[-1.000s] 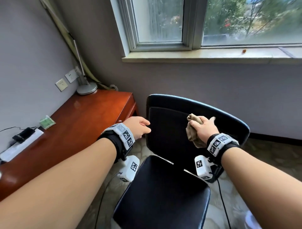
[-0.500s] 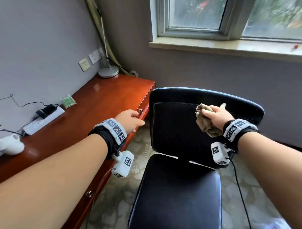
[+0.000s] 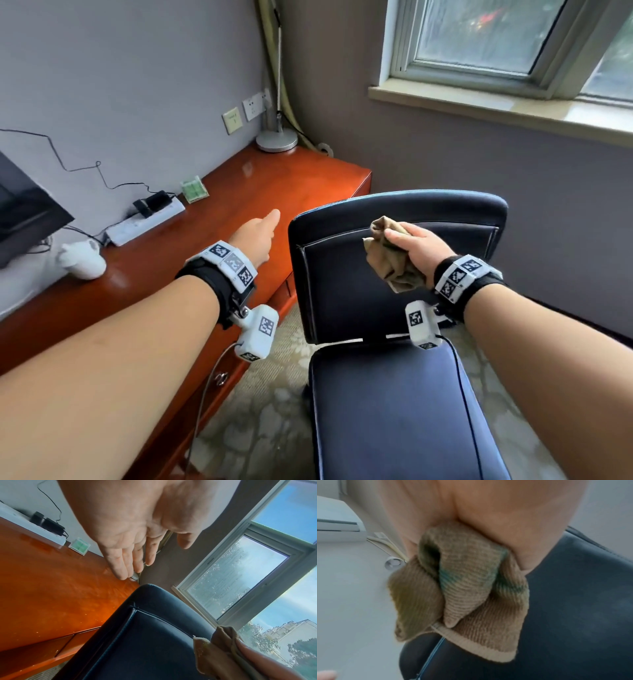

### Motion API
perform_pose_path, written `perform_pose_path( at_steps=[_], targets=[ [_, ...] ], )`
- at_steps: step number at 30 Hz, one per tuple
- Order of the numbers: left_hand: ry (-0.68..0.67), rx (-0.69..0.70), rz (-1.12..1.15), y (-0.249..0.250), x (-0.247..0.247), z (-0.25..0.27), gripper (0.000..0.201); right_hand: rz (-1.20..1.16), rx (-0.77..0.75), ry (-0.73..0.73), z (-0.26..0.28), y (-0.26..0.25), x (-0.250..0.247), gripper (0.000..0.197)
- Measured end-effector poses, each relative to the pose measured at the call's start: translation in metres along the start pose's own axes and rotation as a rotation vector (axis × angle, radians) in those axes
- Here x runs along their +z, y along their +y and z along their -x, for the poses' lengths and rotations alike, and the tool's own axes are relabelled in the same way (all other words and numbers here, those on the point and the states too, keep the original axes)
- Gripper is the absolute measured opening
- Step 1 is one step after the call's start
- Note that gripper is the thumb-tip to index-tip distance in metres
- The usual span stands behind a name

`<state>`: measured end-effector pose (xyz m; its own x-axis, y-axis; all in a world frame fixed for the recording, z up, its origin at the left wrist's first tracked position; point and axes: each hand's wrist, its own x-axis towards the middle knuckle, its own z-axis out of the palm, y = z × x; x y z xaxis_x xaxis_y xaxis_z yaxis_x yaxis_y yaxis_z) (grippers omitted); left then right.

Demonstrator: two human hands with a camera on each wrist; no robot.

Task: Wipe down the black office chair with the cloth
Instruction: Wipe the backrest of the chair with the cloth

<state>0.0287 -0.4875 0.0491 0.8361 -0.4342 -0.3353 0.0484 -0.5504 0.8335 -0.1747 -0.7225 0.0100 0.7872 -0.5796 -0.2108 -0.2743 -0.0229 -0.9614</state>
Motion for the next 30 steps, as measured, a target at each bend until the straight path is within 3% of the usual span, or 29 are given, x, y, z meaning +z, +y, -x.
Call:
perform_pose_path(
  at_steps=[3, 8, 10, 14, 22, 27, 30],
  targets=[
    [-0.001, -0.044, 0.077, -0.009, -0.012, -0.003, 0.07, -0.069, -0.005, -0.041, 0.0, -0.008, 0.029, 0.027],
    [-0.04, -0.058, 0.095, -0.026, -0.025, -0.02, 0.065, -0.264, 0.027, -0.028, 0.007, -0.009, 0.062, 0.018],
    [-0.075, -0.03, -0.013, -0.036, -0.026, -0.031, 0.059, -0.329, 0.043, -0.032, 0.011, -0.008, 0.071, 0.021],
    [-0.208, 0.063, -0.255, -0.049, -0.02, -0.044, 0.086, -0.391, 0.049, -0.05, 0.018, -0.008, 0.084, 0.026],
    [-0.138, 0.221, -0.451, -0.072, -0.035, -0.047, 0.04, -0.511, 0.045, -0.061, 0.037, -0.006, 0.106, 0.03],
    [-0.179, 0.14, -0.406, -0.094, -0.054, -0.032, 0.048, -0.535, 0.069, -0.079, 0.055, -0.005, 0.114, 0.025],
    [-0.183, 0.106, -0.358, -0.111, -0.064, -0.008, 0.039, -0.53, 0.072, -0.108, 0.069, -0.003, 0.119, 0.022]
  ],
)
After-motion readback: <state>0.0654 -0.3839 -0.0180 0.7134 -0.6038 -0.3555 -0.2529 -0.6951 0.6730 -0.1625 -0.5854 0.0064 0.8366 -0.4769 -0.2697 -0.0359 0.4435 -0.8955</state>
